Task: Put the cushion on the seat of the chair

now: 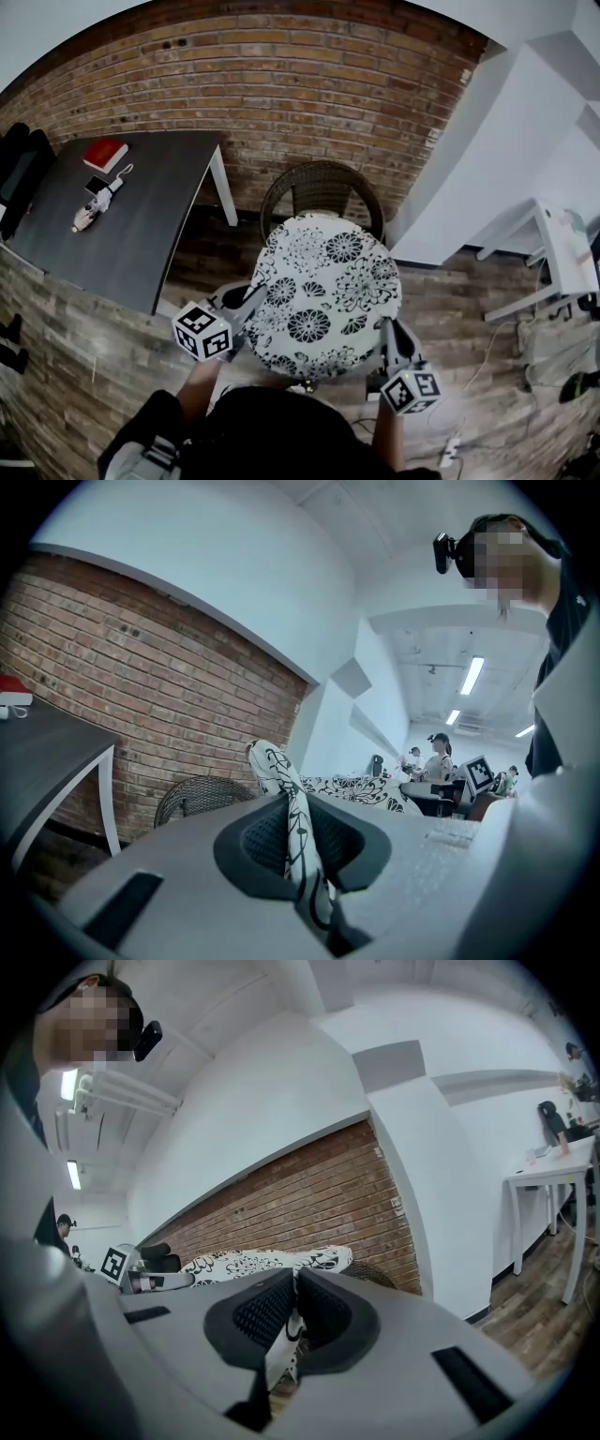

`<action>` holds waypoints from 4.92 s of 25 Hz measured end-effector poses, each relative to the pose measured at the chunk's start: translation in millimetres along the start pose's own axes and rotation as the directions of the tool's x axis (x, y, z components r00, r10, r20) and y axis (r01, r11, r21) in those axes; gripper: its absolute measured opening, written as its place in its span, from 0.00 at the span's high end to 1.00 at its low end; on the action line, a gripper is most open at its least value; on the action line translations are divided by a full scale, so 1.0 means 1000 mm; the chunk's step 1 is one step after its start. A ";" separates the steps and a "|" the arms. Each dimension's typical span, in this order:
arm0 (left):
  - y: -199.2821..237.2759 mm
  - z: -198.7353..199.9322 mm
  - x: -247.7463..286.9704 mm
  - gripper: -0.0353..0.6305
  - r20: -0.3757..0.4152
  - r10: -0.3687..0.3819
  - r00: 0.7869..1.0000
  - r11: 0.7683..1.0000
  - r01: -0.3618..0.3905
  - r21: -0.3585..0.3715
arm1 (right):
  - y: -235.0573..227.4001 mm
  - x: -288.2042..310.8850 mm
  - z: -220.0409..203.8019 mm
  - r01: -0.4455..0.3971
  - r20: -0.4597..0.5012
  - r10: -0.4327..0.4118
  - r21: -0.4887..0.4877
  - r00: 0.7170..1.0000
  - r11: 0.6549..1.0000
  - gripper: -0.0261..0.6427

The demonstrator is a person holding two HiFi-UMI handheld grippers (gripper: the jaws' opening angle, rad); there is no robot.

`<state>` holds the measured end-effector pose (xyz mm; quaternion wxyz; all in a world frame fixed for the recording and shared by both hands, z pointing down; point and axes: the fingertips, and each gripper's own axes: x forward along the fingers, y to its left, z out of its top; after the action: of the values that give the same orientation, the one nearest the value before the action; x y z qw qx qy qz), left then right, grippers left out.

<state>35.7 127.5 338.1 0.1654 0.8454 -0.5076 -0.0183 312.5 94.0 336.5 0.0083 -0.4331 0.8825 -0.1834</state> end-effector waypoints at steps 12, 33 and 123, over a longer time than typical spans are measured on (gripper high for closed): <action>-0.007 -0.007 0.030 0.92 -0.002 0.007 1.000 1.000 -0.007 -0.007 | -0.031 0.004 0.003 -0.010 0.006 0.010 0.016 1.000 1.000 0.94; 0.026 -0.023 0.073 0.92 -0.047 0.032 0.998 0.998 -0.034 -0.054 | -0.068 0.048 0.005 -0.004 -0.014 0.005 0.054 1.000 0.999 0.94; 0.270 -0.148 0.290 0.92 -0.270 0.141 0.952 0.922 -0.226 -0.315 | -0.206 0.399 -0.080 -0.053 -0.416 0.074 0.061 0.906 0.997 0.94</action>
<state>-24.3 -200.7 598.1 0.3714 0.7478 -0.5502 0.0127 206.0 -301.6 537.2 -0.1642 -0.3545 0.8728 -0.2926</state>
